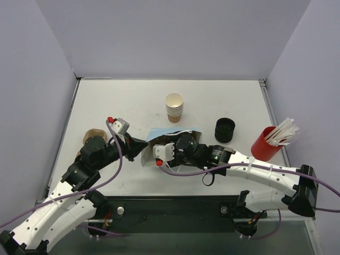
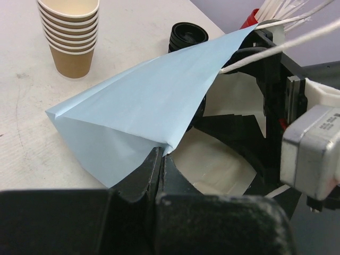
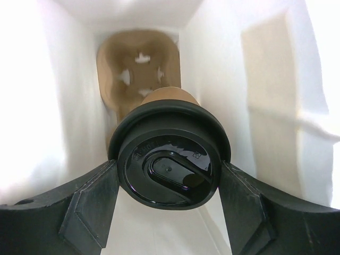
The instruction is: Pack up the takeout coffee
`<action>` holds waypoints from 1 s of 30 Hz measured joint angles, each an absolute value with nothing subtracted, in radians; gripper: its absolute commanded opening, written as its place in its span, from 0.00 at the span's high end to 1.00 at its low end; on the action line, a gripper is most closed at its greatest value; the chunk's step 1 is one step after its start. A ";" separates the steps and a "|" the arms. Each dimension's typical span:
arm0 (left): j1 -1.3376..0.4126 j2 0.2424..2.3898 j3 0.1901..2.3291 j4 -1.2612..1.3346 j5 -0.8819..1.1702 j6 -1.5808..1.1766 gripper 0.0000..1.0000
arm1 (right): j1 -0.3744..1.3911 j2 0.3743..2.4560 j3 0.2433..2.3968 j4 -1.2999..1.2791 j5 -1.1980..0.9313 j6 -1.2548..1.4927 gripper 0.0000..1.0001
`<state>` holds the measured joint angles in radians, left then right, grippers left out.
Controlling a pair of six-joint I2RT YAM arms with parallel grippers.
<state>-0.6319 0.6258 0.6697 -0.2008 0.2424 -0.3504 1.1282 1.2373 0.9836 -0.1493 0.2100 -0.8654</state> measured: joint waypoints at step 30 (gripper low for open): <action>-0.645 0.619 0.701 -0.228 0.237 -0.197 1.00 | 1.003 1.225 0.927 -0.220 0.098 -0.908 0.64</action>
<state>-0.6445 0.6189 0.7006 -0.2283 0.2367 -0.1974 1.0031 1.2247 0.9272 -0.2203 0.0982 -0.9081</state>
